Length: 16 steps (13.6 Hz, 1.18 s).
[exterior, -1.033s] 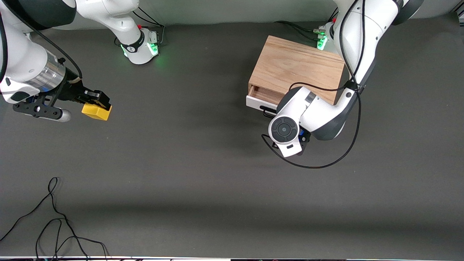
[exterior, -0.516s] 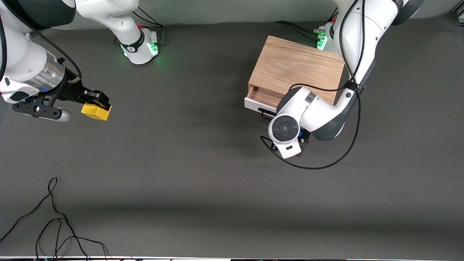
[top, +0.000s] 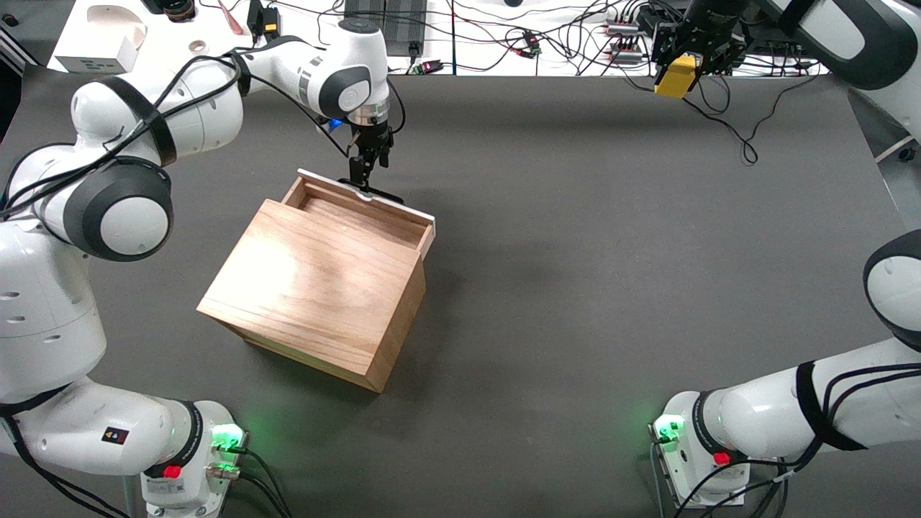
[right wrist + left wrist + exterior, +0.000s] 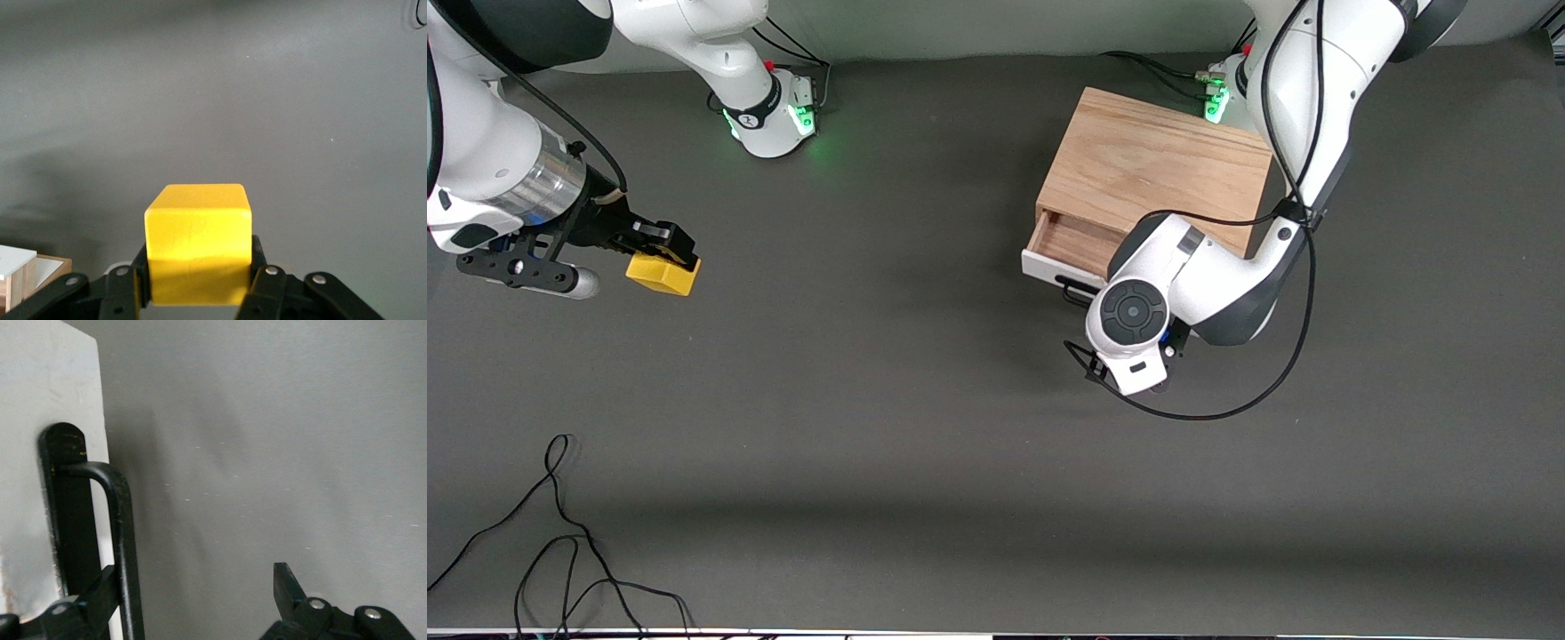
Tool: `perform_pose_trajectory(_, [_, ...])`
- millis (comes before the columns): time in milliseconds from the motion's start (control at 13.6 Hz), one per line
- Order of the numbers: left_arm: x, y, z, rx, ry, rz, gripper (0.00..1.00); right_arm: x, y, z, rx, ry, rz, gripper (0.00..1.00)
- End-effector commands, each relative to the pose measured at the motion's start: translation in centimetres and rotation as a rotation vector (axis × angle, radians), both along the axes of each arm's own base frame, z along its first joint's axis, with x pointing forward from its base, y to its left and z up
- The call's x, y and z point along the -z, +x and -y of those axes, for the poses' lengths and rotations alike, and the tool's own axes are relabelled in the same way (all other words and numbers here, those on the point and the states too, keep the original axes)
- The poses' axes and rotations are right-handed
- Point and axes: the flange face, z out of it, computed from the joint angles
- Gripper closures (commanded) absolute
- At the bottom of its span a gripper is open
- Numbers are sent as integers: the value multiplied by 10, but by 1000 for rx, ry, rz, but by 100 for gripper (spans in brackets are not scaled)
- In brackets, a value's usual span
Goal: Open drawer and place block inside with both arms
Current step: 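Pull the drawer open by its handle with the left gripper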
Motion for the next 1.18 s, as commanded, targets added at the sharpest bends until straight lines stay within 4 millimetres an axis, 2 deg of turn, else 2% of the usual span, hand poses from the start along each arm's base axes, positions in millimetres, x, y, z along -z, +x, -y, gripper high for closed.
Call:
perform_pose_trajectory(0, [-8,22,7,-31,-35,73,0,-7,2,-1,10,15,3,100])
perform_pose_trajectory(885, [-22,37,13,-21,-89,203,0,-7,2,-2,8,13,6,100])
perform_pose_trajectory(1033, [-44,47,7,-25,-97,232,0,-6,1,-4,17,13,3,100])
perform_pose_trajectory(1107, [-70,54,-3,-29,-96,267,0,-8,1,-8,19,14,6,100])
